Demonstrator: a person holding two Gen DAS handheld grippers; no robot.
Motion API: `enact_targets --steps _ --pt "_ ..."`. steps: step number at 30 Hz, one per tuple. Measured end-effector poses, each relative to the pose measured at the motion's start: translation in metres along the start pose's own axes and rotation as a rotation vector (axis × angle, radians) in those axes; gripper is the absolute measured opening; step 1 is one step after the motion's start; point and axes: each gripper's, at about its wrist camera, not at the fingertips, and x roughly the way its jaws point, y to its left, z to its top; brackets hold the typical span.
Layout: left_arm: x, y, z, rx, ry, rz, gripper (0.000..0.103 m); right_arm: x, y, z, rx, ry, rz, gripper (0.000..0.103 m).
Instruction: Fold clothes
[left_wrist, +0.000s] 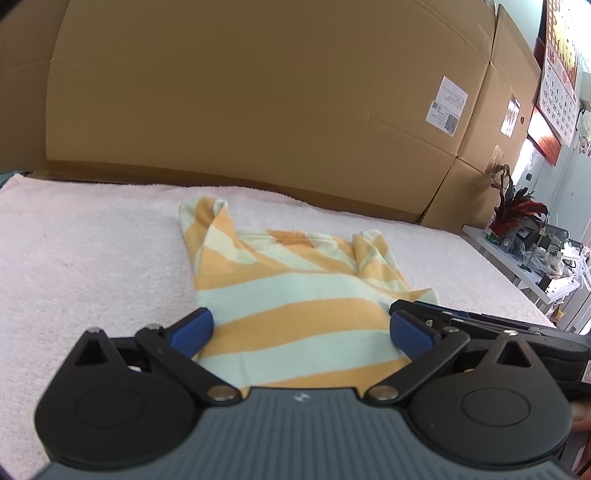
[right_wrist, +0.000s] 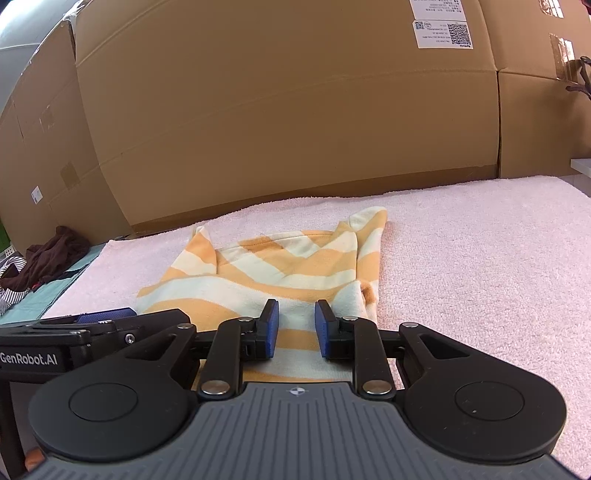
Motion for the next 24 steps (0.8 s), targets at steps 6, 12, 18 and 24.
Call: enact_targets --steps 6,12,18,24 --pt "-0.002 0.002 0.000 -0.015 -0.014 0.018 0.097 -0.001 -0.005 0.000 0.030 -0.009 0.013 0.023" --pt "-0.007 0.003 0.000 -0.020 -0.034 0.038 0.099 -0.018 -0.015 0.001 0.088 -0.081 -0.034 0.027" --pt "-0.006 0.003 0.012 0.017 -0.025 0.034 0.099 -0.018 -0.018 0.016 0.065 -0.041 0.043 0.027" --pt "0.006 0.010 0.005 -0.013 0.057 0.010 0.100 -0.001 -0.020 0.013 0.025 0.046 0.075 0.027"
